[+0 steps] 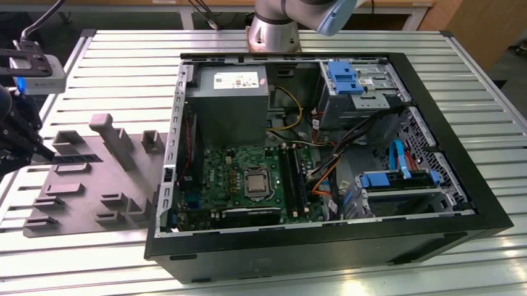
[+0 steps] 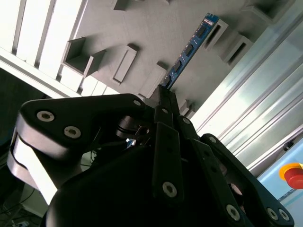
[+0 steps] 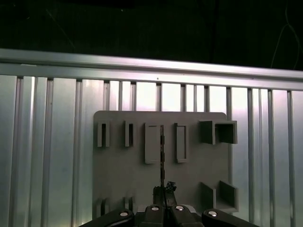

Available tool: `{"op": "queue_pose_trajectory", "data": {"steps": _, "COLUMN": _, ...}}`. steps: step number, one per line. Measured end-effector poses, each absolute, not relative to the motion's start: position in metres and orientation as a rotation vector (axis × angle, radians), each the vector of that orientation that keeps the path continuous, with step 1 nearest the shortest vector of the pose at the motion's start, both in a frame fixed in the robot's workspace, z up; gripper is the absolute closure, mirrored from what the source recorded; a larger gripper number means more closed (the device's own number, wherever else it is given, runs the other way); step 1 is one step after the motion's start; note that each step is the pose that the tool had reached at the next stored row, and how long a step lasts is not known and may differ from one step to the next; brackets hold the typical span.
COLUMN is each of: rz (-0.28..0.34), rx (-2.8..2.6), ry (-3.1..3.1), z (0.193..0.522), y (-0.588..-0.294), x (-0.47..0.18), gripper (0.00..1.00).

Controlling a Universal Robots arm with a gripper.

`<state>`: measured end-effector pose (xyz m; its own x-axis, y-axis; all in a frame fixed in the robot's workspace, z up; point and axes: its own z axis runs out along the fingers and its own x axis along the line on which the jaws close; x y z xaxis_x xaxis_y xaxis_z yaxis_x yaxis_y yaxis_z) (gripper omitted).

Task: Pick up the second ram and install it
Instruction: 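Pick up the second ram and move it above second insertion slot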

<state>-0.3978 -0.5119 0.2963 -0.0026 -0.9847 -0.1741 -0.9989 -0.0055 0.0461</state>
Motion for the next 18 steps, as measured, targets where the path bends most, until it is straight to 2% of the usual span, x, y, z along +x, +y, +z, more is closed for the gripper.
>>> {"op": "queue_pose_trajectory", "data": {"steps": 18, "rz": 0.248, "rx": -2.147, "ry": 2.144, "z": 0.3011, "y": -0.5119, "x": -0.3978, "gripper": 0.89}}
